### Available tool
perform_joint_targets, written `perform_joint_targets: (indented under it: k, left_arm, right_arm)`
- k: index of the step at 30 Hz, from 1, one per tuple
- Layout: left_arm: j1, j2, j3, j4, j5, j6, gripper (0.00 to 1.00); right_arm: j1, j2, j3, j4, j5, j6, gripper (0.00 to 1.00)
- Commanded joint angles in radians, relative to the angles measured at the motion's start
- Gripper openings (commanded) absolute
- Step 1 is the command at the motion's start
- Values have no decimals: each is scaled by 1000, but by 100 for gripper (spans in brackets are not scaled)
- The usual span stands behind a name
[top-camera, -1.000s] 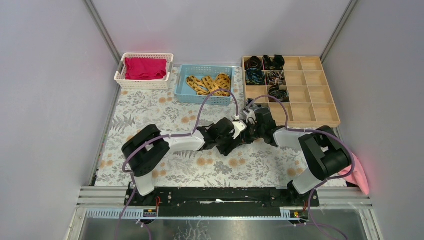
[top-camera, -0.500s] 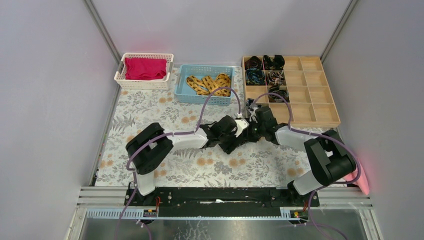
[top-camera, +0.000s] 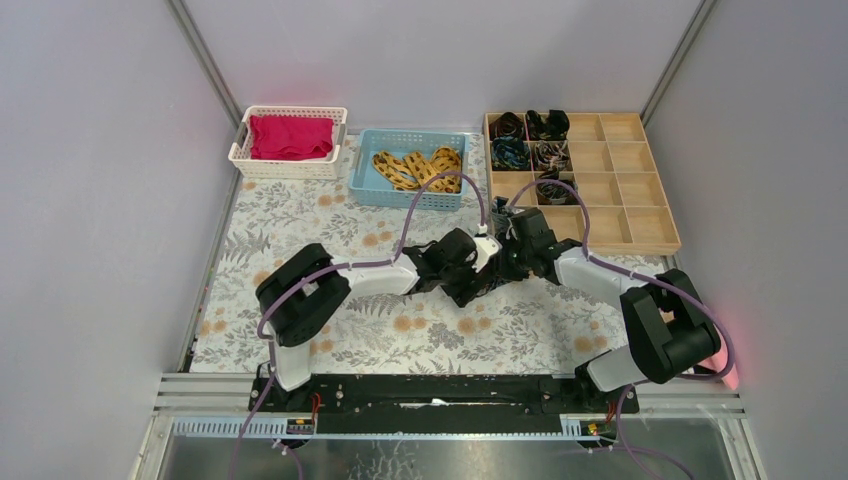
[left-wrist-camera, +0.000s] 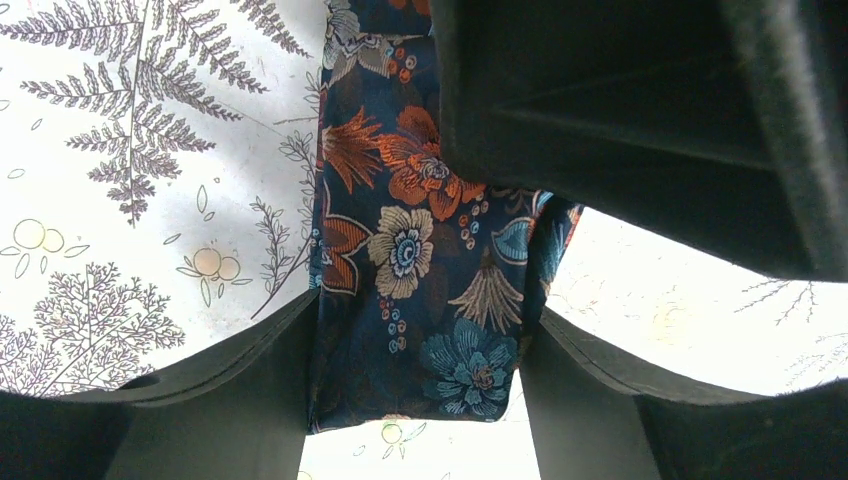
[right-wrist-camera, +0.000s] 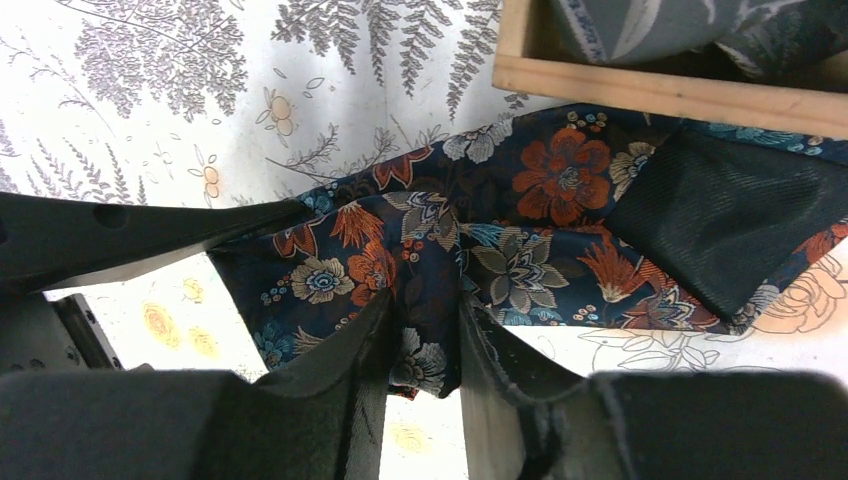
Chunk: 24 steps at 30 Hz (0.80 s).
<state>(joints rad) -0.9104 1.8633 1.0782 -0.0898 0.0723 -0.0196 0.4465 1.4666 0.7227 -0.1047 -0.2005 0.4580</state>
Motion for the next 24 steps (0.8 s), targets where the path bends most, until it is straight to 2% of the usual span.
perform_joint_targets:
  k: [1, 7, 10, 14, 19, 24]
  left_arm:
    - [16, 23, 27, -49, 3, 14, 75]
    - [17, 26, 39, -42, 34, 14, 77]
    - [16, 28, 44, -44, 39, 14, 77]
    - [16, 34, 50, -45, 53, 14, 77]
    - [16, 45, 64, -49, 69, 14, 78]
    - [16, 41, 79, -63, 94, 14, 80]
  right_arm:
    - [-4, 23, 18, -107, 119, -48, 36]
    - [-2, 77, 36, -146, 188, -48, 43]
    - [-1, 66, 37, -132, 160, -44, 45]
    - [1, -1, 60, -166, 193, -51, 47]
    - [1, -111, 90, -204, 180, -47, 54]
    - [1, -168, 105, -232, 183, -43, 56]
